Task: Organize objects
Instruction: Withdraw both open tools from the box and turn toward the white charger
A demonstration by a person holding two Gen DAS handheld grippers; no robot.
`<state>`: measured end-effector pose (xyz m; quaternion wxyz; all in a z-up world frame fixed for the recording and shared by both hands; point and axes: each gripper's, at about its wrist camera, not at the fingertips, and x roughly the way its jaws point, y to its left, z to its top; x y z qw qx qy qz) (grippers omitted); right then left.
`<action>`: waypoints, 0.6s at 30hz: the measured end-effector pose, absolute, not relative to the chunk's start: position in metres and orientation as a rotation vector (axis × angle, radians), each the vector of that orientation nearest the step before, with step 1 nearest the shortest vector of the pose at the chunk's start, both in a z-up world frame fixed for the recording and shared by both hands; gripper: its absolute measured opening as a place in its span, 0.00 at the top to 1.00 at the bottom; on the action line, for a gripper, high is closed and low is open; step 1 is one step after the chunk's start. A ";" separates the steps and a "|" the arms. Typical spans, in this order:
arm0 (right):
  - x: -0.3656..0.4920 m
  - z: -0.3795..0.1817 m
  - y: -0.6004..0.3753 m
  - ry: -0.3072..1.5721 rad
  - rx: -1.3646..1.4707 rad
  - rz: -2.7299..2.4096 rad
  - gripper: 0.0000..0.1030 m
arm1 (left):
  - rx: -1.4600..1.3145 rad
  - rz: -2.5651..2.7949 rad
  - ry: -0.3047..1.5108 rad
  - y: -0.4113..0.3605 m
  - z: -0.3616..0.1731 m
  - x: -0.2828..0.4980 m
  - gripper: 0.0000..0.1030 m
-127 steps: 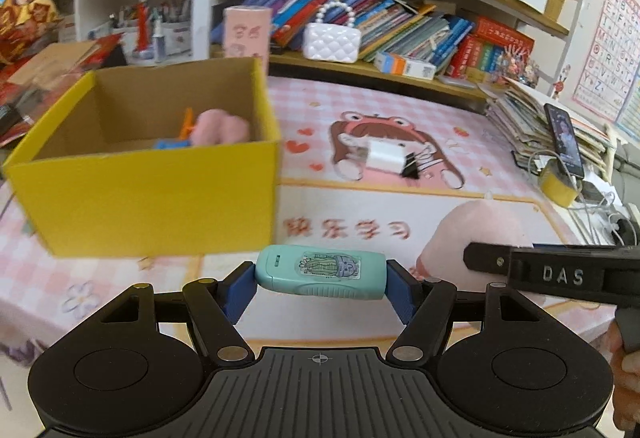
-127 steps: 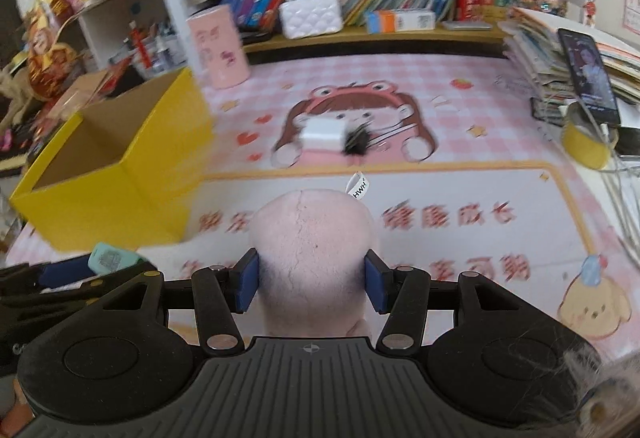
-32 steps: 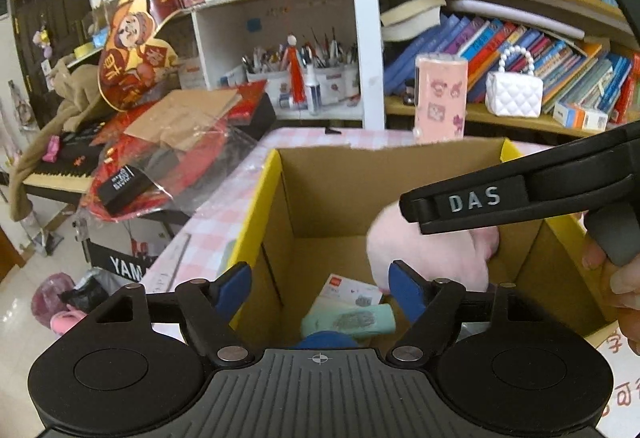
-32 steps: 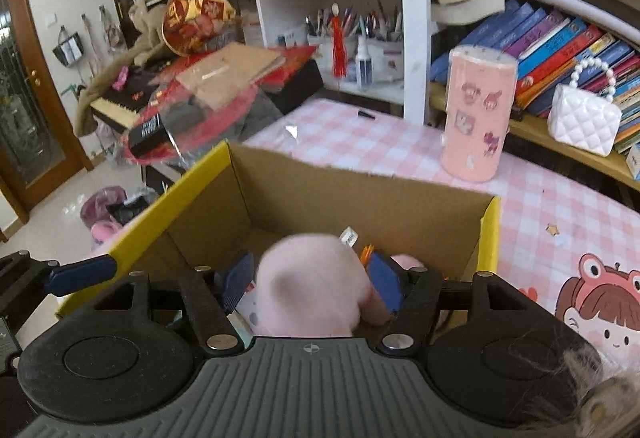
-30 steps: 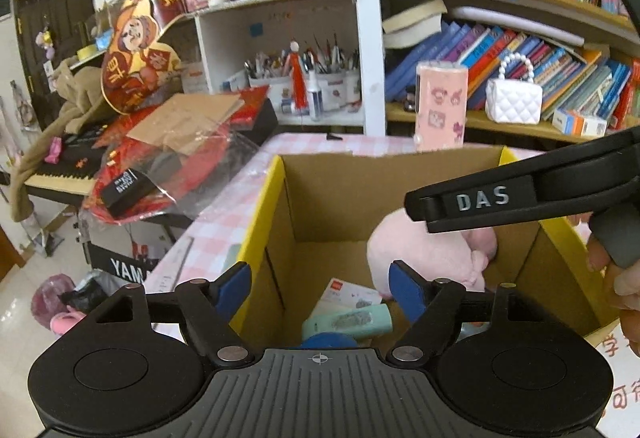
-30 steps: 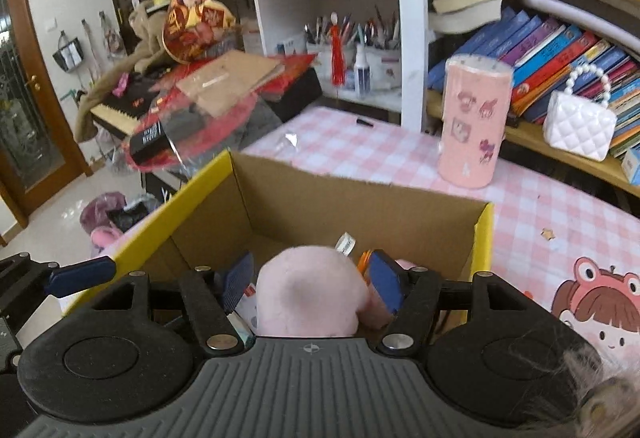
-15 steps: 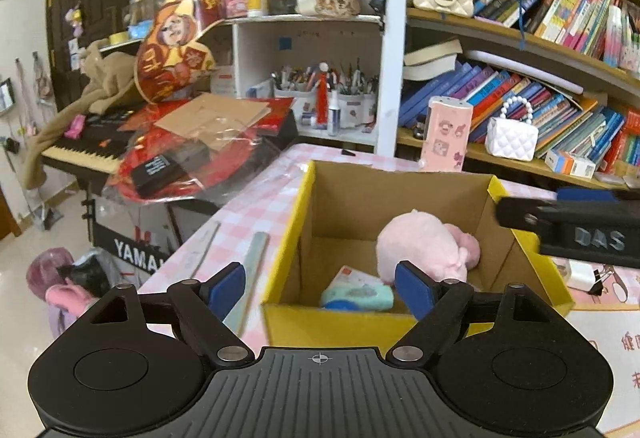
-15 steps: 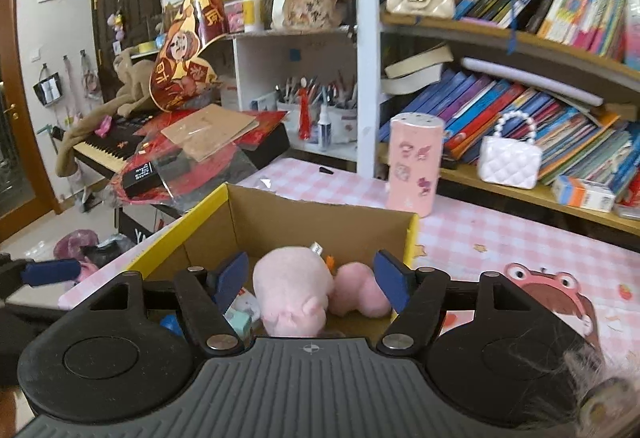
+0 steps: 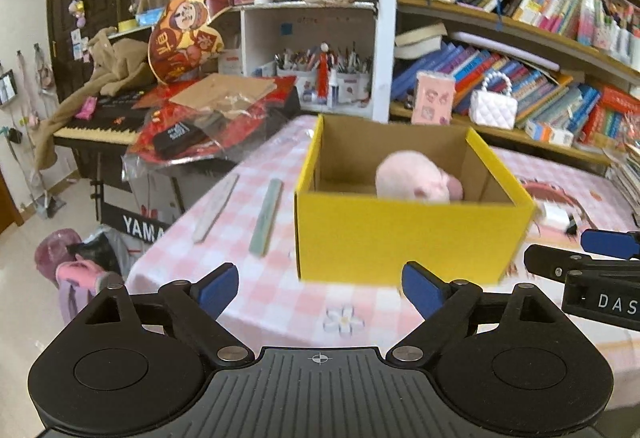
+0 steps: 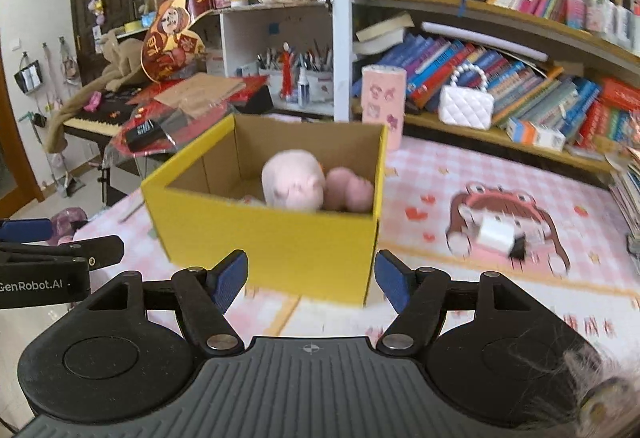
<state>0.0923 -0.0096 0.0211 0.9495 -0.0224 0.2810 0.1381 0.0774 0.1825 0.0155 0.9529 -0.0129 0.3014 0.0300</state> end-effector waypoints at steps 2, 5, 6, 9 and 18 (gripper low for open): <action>0.078 0.017 -0.010 0.582 -0.045 0.264 0.34 | -0.026 0.043 0.625 0.181 0.013 0.068 0.12; 0.059 0.011 -0.011 0.593 -0.046 0.236 0.34 | -0.021 0.017 0.640 0.175 0.008 0.057 0.11; 0.053 0.009 -0.012 0.597 -0.047 0.225 0.34 | -0.017 0.008 0.646 0.173 0.006 0.054 0.10; 0.038 0.003 -0.017 0.608 -0.047 0.190 0.33 | -0.002 -0.018 0.655 0.164 0.001 0.044 0.07; 0.012 -0.003 -0.044 0.633 0.002 0.067 0.31 | 0.085 -0.129 0.671 0.135 -0.006 0.034 0.07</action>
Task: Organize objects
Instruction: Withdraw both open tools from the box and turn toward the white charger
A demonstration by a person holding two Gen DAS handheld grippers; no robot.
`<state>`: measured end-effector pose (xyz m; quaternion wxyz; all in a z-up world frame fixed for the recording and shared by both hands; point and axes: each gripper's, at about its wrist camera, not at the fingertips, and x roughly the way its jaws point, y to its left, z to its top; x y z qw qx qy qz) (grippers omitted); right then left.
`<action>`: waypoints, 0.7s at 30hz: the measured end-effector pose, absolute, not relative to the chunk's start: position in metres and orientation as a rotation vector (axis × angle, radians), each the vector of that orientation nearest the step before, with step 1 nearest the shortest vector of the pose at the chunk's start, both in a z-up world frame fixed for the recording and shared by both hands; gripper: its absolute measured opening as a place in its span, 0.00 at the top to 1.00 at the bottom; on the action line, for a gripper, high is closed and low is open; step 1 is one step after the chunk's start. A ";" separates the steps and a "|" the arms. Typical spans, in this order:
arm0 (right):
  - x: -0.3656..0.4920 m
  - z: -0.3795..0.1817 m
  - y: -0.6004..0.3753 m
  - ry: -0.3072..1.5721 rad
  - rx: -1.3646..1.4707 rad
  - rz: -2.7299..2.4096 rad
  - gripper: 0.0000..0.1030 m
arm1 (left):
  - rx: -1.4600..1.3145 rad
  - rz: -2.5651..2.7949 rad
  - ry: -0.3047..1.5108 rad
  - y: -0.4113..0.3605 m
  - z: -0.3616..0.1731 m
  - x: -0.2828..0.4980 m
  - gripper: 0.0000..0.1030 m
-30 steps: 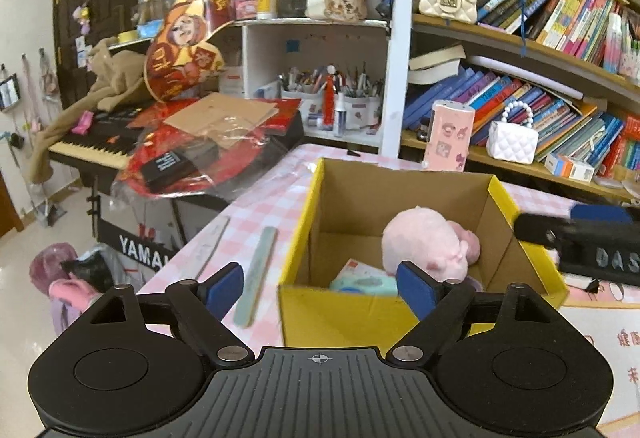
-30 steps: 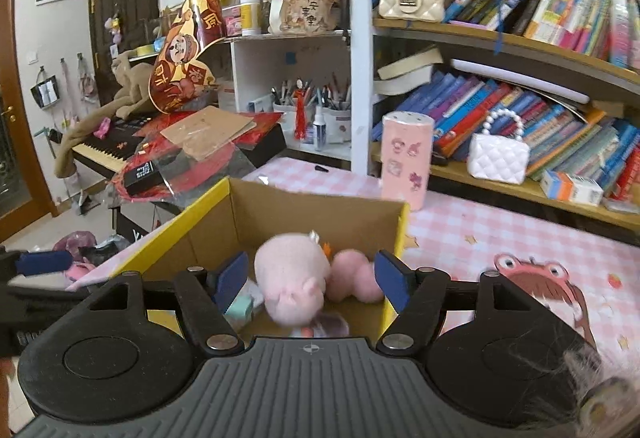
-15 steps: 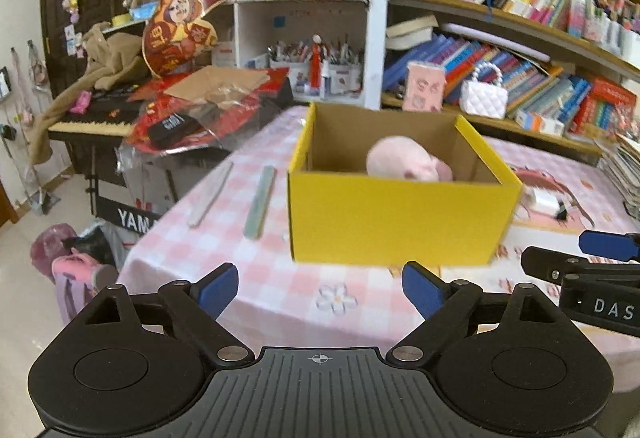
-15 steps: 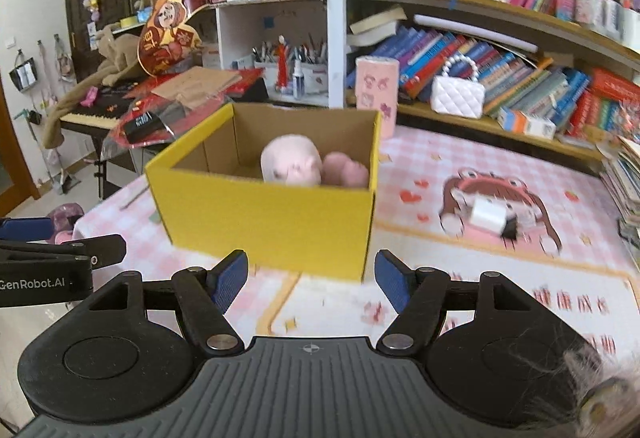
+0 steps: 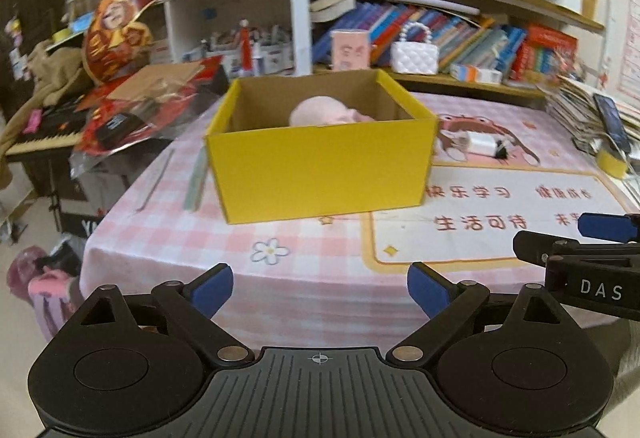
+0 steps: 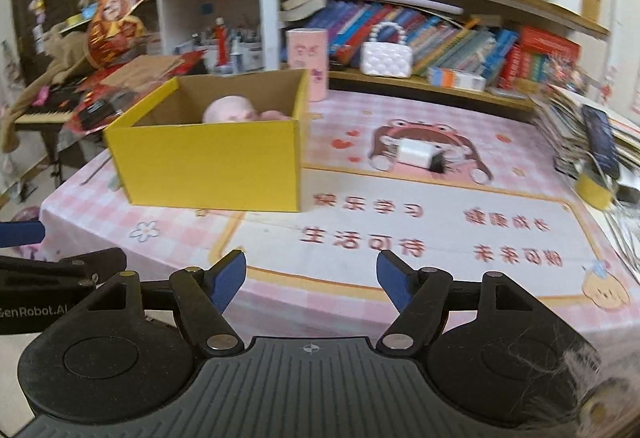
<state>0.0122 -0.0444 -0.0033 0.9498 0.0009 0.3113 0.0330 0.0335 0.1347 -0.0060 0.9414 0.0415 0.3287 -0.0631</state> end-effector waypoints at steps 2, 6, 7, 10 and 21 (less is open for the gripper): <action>0.010 -0.004 -0.050 0.640 0.014 0.043 0.30 | 0.102 -0.154 0.669 0.126 -0.006 0.034 0.07; 0.005 -0.005 -0.064 0.644 0.047 0.003 0.30 | 0.136 -0.199 0.669 0.110 -0.008 0.035 0.07; 0.004 -0.005 -0.068 0.644 0.054 -0.010 0.30 | 0.143 -0.209 0.669 0.106 -0.008 0.035 0.07; 0.001 -0.006 -0.080 0.645 0.066 -0.039 0.30 | 0.159 -0.237 0.671 0.093 -0.009 0.038 0.07; 0.004 -0.007 -0.134 0.660 0.103 -0.128 0.29 | 0.173 -0.311 0.680 0.040 -0.010 0.061 0.07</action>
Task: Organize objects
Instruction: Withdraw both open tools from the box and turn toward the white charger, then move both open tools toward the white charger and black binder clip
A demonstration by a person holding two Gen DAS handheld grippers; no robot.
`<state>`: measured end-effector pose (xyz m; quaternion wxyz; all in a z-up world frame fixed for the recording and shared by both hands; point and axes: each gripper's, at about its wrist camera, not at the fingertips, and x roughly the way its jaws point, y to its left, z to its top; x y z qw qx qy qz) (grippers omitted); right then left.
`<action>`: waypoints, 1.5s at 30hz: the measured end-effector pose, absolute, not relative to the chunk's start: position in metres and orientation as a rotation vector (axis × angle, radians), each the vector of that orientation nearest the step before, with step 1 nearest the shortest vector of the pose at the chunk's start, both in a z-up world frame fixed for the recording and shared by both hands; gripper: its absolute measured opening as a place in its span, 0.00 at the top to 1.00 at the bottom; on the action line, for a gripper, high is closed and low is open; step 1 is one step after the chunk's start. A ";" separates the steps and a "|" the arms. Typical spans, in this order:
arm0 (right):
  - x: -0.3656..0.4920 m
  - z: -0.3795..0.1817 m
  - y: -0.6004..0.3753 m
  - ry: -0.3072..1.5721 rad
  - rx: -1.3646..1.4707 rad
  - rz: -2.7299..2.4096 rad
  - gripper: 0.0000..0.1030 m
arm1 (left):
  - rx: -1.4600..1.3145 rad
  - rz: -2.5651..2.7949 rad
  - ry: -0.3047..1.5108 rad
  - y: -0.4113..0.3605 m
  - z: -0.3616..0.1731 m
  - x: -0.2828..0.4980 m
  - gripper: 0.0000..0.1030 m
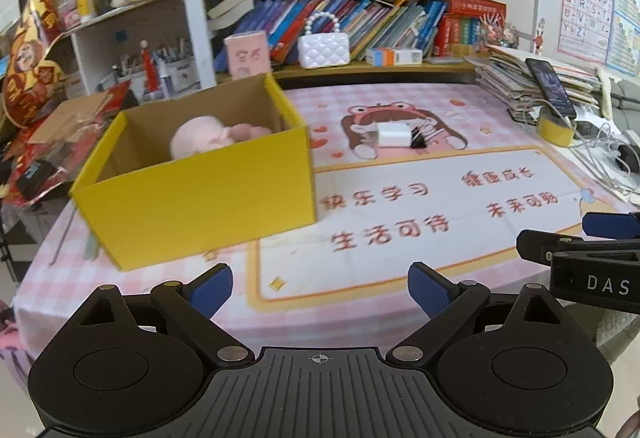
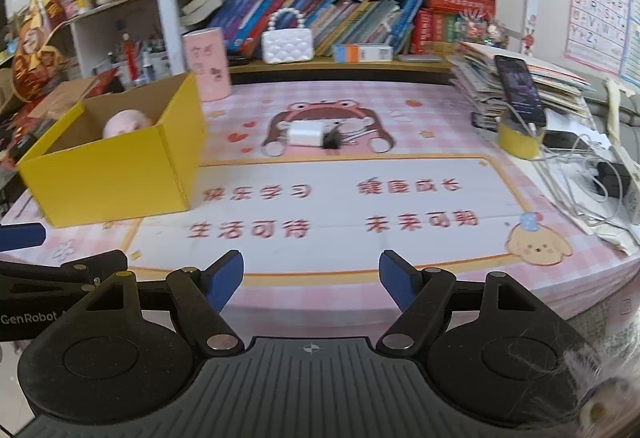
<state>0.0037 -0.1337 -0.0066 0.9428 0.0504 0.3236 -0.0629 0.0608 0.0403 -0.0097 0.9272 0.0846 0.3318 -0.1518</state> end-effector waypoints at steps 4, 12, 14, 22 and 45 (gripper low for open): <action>0.012 -0.007 -0.153 0.674 0.106 -0.153 0.29 | 0.179 -0.337 0.685 0.017 -0.010 0.073 0.07; 0.037 -0.013 -0.188 0.717 0.118 -0.172 0.29 | 0.179 -0.368 0.716 -0.023 -0.017 0.100 0.07; 0.045 -0.015 -0.194 0.727 0.117 -0.169 0.29 | 0.170 -0.367 0.724 -0.030 -0.018 0.107 0.07; 0.087 -0.023 -0.224 0.758 0.107 -0.137 0.28 | 0.170 -0.332 0.748 -0.062 -0.023 0.140 0.07; 0.209 -0.037 -0.282 0.720 0.046 0.056 0.30 | 0.138 -0.178 0.711 -0.124 -0.017 0.240 0.15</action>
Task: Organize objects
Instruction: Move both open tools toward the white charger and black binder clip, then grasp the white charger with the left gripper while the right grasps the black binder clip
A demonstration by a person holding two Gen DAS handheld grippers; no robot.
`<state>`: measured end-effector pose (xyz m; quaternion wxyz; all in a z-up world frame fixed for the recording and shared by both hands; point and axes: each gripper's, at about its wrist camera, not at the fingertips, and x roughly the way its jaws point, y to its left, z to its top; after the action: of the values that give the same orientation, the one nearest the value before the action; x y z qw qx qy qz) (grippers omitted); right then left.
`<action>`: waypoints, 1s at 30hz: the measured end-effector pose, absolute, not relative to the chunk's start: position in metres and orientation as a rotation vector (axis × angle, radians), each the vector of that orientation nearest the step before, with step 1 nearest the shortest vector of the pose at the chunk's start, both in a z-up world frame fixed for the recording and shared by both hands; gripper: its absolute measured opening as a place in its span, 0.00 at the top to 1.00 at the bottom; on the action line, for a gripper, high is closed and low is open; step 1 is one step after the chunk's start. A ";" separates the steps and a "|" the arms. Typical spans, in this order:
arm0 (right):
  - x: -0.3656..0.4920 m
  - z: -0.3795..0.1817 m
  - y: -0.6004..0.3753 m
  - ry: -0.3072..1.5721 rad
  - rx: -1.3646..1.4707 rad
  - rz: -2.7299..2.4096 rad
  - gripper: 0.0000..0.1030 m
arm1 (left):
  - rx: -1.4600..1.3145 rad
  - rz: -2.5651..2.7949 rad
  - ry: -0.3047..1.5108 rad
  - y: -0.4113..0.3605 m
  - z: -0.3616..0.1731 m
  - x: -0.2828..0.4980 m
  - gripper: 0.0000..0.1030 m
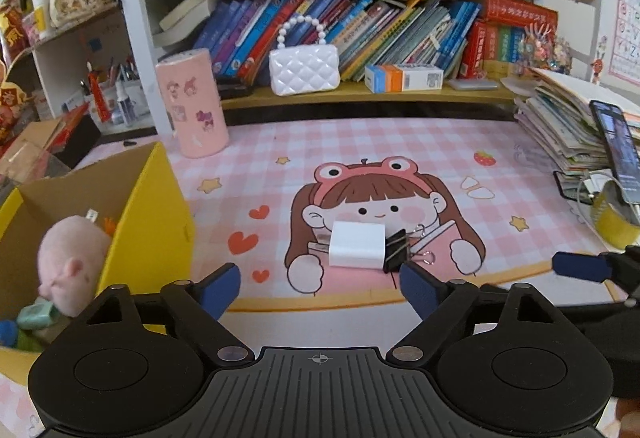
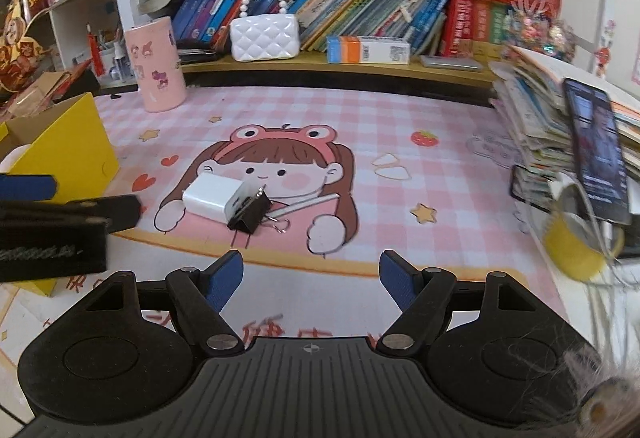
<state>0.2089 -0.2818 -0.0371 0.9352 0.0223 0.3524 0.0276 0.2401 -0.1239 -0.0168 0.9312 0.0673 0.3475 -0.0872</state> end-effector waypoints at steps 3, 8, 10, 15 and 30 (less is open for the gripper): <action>0.222 -0.043 -0.278 0.713 0.035 0.112 0.31 | 0.109 -0.153 0.725 -0.125 -0.016 0.250 0.15; 0.251 -0.052 -0.270 0.689 0.026 0.217 0.33 | 0.106 -0.120 0.730 -0.121 -0.012 0.252 0.15; 0.266 -0.058 -0.266 0.688 -0.015 0.274 0.34 | 0.106 -0.110 0.735 -0.118 -0.010 0.251 0.15; 0.297 -0.073 -0.258 0.689 -0.208 0.450 0.41 | 0.111 -0.081 0.747 -0.112 -0.006 0.251 0.15; 0.322 -0.085 -0.274 0.732 -0.289 0.659 0.57 | 0.110 -0.088 0.764 -0.122 -0.011 0.266 0.15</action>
<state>0.3216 -0.2735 -0.0849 0.8713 -0.1382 0.3500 0.3151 0.2659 -0.1220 -0.0107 0.9255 0.0534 0.3725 -0.0428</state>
